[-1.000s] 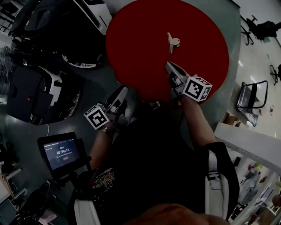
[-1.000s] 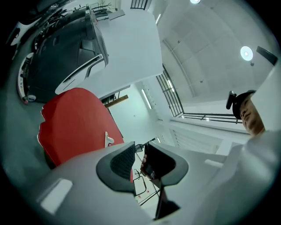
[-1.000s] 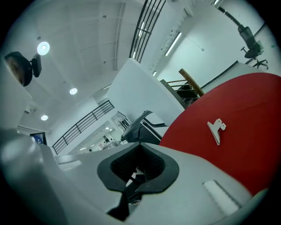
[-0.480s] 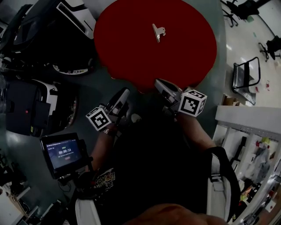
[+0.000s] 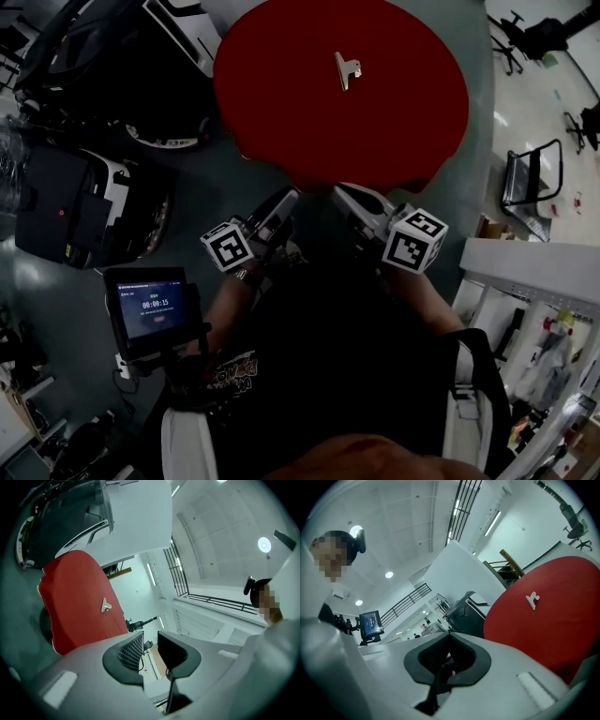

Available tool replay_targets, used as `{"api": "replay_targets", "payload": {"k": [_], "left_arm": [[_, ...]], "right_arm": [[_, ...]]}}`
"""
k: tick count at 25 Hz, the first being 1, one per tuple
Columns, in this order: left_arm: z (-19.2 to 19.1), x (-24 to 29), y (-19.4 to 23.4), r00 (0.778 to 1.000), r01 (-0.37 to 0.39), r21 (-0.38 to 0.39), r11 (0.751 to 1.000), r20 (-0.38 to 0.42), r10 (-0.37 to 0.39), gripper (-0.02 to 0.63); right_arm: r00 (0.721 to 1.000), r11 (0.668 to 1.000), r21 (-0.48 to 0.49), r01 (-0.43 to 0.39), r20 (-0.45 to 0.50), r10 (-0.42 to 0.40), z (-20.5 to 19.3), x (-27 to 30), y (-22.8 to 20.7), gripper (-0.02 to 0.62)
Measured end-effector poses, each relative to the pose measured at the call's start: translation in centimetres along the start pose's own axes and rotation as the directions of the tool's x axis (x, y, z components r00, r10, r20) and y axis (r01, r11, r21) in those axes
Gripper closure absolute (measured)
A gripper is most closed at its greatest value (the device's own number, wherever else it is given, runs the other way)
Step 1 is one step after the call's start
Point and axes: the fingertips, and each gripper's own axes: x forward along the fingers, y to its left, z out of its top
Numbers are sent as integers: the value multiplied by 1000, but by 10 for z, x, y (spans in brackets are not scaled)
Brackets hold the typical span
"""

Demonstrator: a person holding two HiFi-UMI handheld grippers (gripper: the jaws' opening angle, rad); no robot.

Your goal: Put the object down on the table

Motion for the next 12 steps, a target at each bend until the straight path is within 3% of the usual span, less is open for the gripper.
{"api": "replay_targets", "payload": {"k": [5,10,12], "left_arm": [[-45,16,-25,1000,-18,2,1000,-17,18,511],[-149,63,-71,999,-10,72,997,-46,14,511],[-168,68,-77,998,-14,79,997,-65,19,511]], "right_arm": [[1000,998,62,-21,24,20,-7,-52,-7,592],[997,996,71,-48,55,44,-23,-166,-40,592],[998,994,89,-57,44,53,-34,-179,-47,592]]}}
